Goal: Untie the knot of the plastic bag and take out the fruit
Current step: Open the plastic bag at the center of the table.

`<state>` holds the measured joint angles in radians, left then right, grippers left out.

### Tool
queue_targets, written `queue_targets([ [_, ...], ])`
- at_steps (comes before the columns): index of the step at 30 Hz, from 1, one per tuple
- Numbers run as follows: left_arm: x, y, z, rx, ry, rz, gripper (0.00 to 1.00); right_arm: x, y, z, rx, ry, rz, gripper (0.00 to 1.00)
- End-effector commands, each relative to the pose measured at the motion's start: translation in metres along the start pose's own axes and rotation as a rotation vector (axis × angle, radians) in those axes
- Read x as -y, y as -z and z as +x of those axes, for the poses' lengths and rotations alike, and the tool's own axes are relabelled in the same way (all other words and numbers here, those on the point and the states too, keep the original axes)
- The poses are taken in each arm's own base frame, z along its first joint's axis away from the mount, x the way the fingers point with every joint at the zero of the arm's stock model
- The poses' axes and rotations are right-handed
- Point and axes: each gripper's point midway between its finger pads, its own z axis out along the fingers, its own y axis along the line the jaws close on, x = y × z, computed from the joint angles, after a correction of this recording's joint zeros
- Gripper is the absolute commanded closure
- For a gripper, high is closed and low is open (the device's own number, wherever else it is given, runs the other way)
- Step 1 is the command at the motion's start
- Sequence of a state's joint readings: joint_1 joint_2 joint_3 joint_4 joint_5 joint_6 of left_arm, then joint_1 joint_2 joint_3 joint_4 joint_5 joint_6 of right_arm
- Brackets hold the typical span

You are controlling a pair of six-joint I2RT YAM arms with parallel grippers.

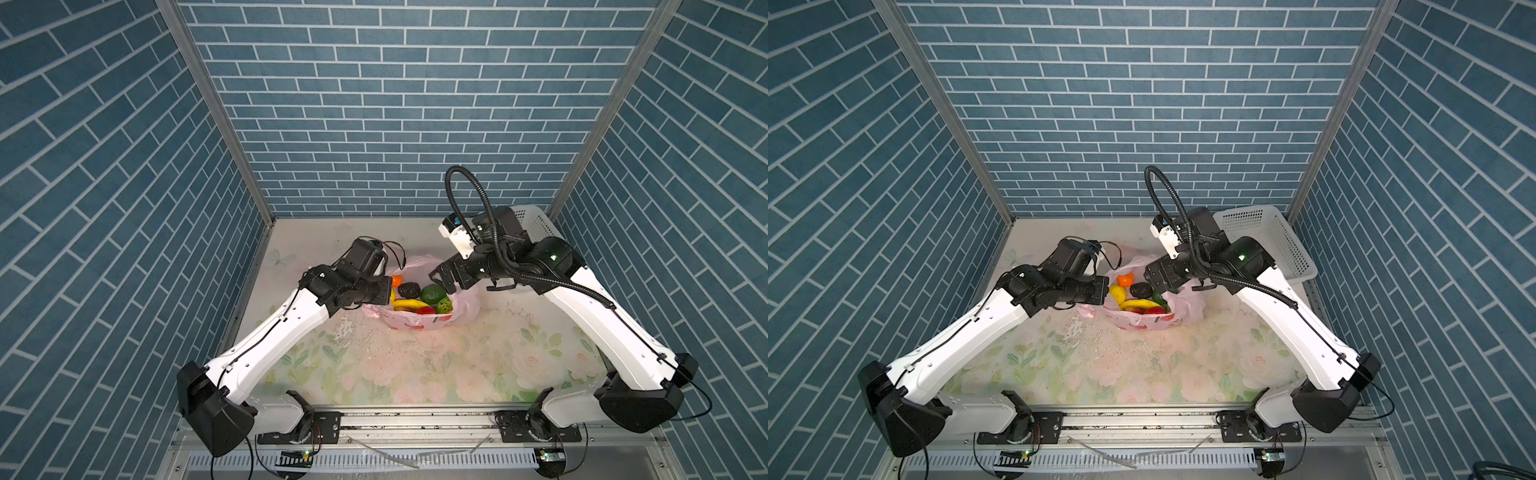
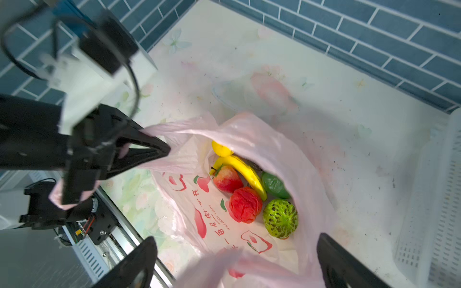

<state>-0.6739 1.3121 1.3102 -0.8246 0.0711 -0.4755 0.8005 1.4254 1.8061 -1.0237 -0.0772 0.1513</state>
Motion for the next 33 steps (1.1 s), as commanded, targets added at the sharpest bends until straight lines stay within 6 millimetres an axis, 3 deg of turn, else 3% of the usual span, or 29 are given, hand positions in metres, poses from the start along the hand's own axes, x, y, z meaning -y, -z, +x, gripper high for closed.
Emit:
queue_targets([
  [1, 0.003, 0.01, -0.004, 0.011, -0.007, 0.001, 1.0, 0.0, 0.005, -0.003, -0.027, -0.004, 0.039, 0.01],
  [5, 0.002, 0.011, -0.004, 0.018, -0.006, -0.001, 1.0, -0.001, 0.003, -0.007, -0.04, 0.018, 0.052, 0.01],
  [8, 0.005, 0.014, -0.007, 0.029, -0.003, 0.01, 1.0, -0.019, -0.002, -0.017, -0.012, -0.004, -0.035, 0.06],
  [11, 0.007, 0.019, -0.011, 0.043, -0.002, 0.019, 1.0, -0.047, -0.017, -0.015, -0.037, -0.035, -0.156, 0.15],
  [15, 0.01, 0.021, -0.014, 0.047, 0.003, 0.033, 1.0, -0.079, -0.033, -0.01, -0.039, -0.101, -0.276, 0.19],
  [18, 0.011, 0.023, -0.014, 0.052, 0.005, 0.038, 1.0, -0.084, -0.048, 0.004, -0.068, -0.171, -0.286, 0.22],
  [23, 0.009, 0.026, -0.012, 0.057, 0.011, 0.035, 1.0, -0.054, -0.079, 0.049, -0.139, -0.22, -0.134, 0.27],
  [27, 0.007, 0.025, -0.007, 0.053, 0.02, 0.037, 1.0, -0.008, -0.095, 0.079, -0.185, -0.205, 0.054, 0.3],
  [33, 0.0, 0.018, 0.008, 0.03, 0.034, 0.03, 1.0, 0.065, -0.091, 0.12, -0.238, -0.213, 0.286, 0.42],
])
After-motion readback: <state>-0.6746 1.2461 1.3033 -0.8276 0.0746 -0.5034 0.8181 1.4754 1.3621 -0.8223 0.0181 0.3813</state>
